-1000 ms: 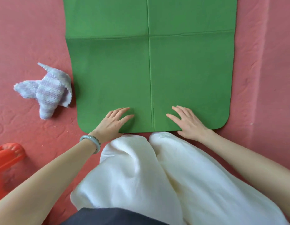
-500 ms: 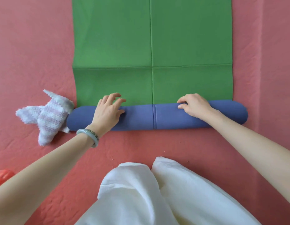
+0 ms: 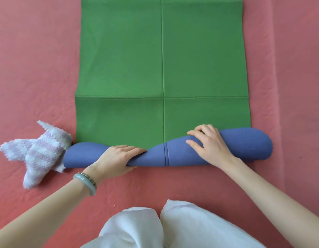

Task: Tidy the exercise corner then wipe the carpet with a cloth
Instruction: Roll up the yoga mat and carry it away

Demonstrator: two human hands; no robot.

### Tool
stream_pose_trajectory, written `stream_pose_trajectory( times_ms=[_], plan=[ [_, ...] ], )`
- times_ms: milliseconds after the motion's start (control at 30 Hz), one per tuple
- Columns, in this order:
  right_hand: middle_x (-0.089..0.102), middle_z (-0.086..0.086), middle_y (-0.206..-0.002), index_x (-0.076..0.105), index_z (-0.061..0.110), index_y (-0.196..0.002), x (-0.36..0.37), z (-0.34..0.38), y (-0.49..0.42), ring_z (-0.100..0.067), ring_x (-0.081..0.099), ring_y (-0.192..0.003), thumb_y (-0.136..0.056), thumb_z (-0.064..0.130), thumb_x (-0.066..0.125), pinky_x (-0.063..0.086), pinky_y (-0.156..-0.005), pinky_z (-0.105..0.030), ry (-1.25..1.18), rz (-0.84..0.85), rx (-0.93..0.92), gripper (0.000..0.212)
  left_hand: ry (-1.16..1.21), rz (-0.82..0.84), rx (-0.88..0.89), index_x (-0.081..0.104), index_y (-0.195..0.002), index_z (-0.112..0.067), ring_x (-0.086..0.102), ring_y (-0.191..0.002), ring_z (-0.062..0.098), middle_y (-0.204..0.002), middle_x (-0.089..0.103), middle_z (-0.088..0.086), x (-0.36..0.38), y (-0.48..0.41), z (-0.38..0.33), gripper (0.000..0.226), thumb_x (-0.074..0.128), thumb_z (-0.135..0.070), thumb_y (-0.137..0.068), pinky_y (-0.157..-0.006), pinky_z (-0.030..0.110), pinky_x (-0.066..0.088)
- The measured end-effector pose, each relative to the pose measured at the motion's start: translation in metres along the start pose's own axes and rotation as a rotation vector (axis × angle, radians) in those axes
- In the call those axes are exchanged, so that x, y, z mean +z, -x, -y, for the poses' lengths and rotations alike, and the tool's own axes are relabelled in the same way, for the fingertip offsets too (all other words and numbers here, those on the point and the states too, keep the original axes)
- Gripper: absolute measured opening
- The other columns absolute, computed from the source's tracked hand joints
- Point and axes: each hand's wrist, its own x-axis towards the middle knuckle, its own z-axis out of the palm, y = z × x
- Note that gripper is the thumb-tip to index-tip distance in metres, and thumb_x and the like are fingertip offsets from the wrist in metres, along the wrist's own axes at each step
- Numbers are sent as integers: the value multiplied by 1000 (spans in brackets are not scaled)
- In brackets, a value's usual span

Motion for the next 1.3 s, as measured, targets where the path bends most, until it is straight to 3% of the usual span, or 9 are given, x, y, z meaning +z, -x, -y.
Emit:
stream_pose_trajectory(
  times_ms=[200,300,367,567,733,867,967,1167,1300],
  plan=[
    [62,-5,-115,55,16,-126,7,9,28,-25,58,-105,-70,72,38,47,-93,-42,206,297,-141,81,113,335,-179,56,-123,-34,64,-95,17,-107,69,-12,-29,-38,8,55,70,-50,-73,-79,26,45],
    [60,-2,-119,52,18,-129,6,8,17,-25,58,-109,-81,63,42,44,-93,-37,137,323,-107,68,164,344,-199,61,-112,-28,64,-81,19,-90,71,-6,-37,-47,14,87,38,-91,-56,-71,28,45],
    [56,1,-126,45,21,-132,2,5,9,-23,51,-115,-86,58,49,37,-96,-36,87,383,-62,59,197,343,-254,62,-96,-22,56,-66,20,-72,64,-2,-40,-54,12,95,22,-97,-54,-61,28,41],
    [64,-2,-104,42,23,-119,-13,7,-24,-27,57,-96,-89,52,50,35,-71,-34,57,438,-4,42,196,325,-493,57,-85,-15,56,-79,31,-84,60,9,-37,-74,15,45,42,-56,-91,-65,35,40],
    [55,1,-91,49,30,-114,-20,-2,-67,-25,52,-88,-90,49,51,39,-73,-34,-37,600,90,30,-202,-232,-76,59,-93,-6,55,-76,32,-103,58,14,-27,-59,4,39,39,-40,-96,-67,40,49],
    [53,-4,-114,50,27,-121,-16,-7,-84,-25,51,-106,-89,49,52,41,-86,-37,-58,649,101,38,-400,-92,-56,50,-127,-6,57,-103,30,-117,59,10,-12,-34,-4,80,60,-64,-72,-95,42,39],
    [50,-8,-118,46,23,-127,-15,-1,-81,-29,51,-111,-89,52,50,40,-86,-38,48,598,131,48,-482,100,-131,47,-134,-3,56,-114,31,-127,57,11,-12,-32,-9,112,85,-54,-42,-100,45,39],
    [54,-15,-106,56,8,-114,-29,12,-54,-33,52,-97,-81,45,64,46,-85,-44,199,138,-150,50,-429,69,-148,45,-115,-7,67,-93,27,-108,67,9,-31,-53,-15,76,83,-8,-49,-72,35,54],
    [39,-16,-141,32,14,-143,-32,6,-27,-34,37,-129,-73,55,68,26,-109,-46,311,314,-197,89,-103,242,-283,47,-124,-14,63,-102,29,-112,66,10,-55,-71,-6,63,72,-7,-67,-83,36,49]
  ],
)
